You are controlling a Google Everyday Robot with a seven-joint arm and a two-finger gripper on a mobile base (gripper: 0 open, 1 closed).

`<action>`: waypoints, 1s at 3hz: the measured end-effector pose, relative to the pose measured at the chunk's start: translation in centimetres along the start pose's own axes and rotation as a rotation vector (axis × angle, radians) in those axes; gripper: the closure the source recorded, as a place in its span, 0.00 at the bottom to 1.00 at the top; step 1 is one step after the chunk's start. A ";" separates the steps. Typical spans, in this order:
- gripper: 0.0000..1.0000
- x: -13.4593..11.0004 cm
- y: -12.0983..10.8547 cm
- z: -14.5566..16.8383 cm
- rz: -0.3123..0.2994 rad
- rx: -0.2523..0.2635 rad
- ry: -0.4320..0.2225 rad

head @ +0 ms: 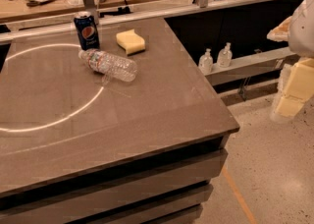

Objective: Place water bottle upright

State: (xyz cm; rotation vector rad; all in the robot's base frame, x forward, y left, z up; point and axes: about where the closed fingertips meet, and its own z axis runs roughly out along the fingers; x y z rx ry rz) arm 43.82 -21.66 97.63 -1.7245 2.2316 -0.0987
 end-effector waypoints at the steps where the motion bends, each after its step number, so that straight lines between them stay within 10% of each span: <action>1: 0.00 0.0 0.0 0.0 0.000 0.000 0.000; 3: 0.00 -3.5 -2.1 1.6 0.037 -0.023 -0.031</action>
Offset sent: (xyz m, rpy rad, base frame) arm 0.0145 0.0118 -0.0063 0.0385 0.0452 -0.0421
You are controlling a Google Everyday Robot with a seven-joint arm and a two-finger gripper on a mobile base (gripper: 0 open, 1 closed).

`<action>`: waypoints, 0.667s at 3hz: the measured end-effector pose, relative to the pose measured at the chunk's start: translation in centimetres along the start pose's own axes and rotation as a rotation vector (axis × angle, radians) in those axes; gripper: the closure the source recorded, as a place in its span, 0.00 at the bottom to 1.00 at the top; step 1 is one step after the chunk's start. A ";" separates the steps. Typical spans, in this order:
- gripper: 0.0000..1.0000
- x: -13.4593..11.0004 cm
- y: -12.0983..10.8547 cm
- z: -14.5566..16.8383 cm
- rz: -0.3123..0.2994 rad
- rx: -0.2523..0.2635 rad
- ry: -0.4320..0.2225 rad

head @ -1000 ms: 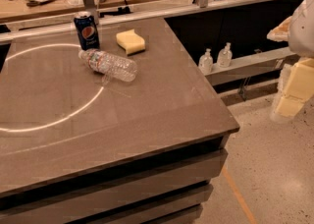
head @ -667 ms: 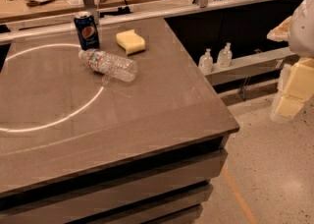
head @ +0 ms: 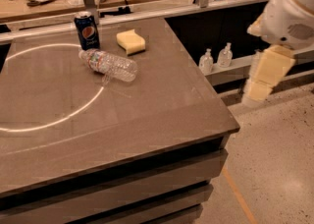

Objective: Place water bottle upright

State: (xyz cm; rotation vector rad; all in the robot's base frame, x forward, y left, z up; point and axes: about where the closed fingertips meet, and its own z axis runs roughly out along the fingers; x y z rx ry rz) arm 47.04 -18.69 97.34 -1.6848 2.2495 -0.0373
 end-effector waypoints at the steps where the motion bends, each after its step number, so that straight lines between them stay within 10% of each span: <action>1: 0.00 -3.4 -2.2 2.2 0.058 -0.040 -0.051; 2: 0.00 -7.2 -5.0 4.0 0.105 -0.060 -0.117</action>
Offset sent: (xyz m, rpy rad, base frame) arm 0.1298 0.0998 -0.0102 0.2558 0.0531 -0.0880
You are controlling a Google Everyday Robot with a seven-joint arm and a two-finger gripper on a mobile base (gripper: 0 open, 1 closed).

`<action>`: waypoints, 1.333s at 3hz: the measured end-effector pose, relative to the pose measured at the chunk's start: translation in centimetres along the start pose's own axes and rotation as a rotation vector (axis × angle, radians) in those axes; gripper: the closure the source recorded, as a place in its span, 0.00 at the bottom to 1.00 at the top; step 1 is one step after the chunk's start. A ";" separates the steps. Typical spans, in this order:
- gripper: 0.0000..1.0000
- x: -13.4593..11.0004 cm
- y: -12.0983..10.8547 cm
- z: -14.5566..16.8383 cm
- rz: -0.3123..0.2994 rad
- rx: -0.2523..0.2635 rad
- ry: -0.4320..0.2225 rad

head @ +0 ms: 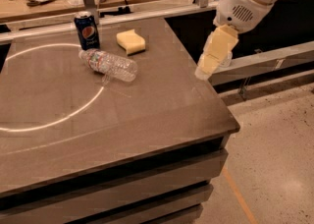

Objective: Place water bottle upright

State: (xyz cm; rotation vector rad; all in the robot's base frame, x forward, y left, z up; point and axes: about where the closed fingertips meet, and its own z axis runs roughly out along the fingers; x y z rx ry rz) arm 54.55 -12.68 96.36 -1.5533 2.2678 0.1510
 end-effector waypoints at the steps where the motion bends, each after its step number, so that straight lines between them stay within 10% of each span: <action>1: 0.00 -3.6 -2.9 1.6 0.049 0.005 -0.057; 4: 0.00 -13.8 -5.9 7.3 0.170 -0.112 -0.140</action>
Offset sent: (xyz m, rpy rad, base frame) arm 0.1323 0.0930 0.0076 0.1708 0.0098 -0.1361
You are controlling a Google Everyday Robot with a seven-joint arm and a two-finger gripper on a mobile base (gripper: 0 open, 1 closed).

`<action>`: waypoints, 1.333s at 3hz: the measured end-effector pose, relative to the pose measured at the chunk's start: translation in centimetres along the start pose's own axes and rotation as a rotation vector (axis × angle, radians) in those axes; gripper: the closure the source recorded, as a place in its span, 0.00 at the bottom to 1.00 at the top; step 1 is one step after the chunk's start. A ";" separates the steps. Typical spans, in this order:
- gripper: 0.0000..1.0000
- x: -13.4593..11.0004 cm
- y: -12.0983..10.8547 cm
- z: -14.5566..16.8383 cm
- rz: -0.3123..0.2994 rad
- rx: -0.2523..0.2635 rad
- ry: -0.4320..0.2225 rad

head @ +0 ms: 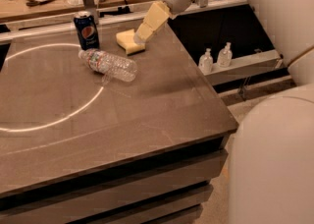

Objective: Place water bottle upright

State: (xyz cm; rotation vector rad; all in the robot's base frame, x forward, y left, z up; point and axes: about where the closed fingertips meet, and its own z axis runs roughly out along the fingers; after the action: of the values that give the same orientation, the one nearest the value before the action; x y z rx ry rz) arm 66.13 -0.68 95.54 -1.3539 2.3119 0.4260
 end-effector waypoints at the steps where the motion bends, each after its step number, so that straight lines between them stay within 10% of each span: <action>1: 0.00 -0.4 -0.1 0.2 -0.001 -0.002 -0.005; 4: 0.00 -4.1 3.8 4.0 0.149 -0.069 -0.046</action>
Offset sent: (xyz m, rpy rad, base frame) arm -0.0064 0.0111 0.0038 0.1300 0.0609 -0.1257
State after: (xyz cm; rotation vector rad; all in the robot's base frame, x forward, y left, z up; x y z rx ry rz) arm 65.41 6.07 94.36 -1.1940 2.3889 0.5825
